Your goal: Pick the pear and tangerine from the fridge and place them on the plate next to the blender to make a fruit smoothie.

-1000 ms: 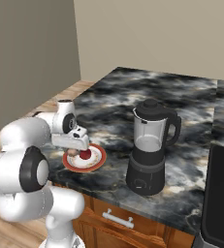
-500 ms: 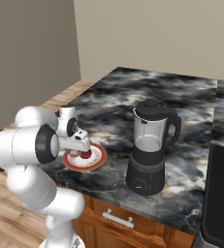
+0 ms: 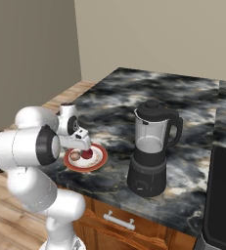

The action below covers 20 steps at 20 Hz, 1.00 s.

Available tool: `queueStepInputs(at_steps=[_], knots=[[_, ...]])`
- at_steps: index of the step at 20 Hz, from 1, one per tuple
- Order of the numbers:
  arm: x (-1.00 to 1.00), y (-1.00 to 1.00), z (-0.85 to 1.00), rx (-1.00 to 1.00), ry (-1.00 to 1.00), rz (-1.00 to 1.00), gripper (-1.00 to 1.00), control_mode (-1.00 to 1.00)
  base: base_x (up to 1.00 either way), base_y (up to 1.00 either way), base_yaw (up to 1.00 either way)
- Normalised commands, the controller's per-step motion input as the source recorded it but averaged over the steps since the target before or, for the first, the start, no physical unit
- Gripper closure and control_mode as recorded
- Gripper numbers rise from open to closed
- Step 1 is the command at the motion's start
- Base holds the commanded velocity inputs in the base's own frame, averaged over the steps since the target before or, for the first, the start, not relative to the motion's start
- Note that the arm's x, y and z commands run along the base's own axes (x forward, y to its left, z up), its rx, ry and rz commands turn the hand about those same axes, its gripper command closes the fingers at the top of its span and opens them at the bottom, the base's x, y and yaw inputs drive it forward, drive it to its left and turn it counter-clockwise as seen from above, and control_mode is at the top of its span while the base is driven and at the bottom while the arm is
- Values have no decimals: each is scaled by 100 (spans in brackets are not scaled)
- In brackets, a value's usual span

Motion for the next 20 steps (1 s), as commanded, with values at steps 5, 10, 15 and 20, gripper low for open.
queueStepInputs(at_steps=[5, 10, 15, 20], knots=[[-29, 0, 39, 0, -10, 0, -100, -100, 0, 0, 0], [-89, 0, 52, 0, -33, 0, -100, -100, 0, 0, 0], [-100, 0, 40, 0, -42, 0, -100, -100, 0, 0, 0], [-100, 0, 42, 0, -44, 0, -100, -100, 0, 0, 0]])
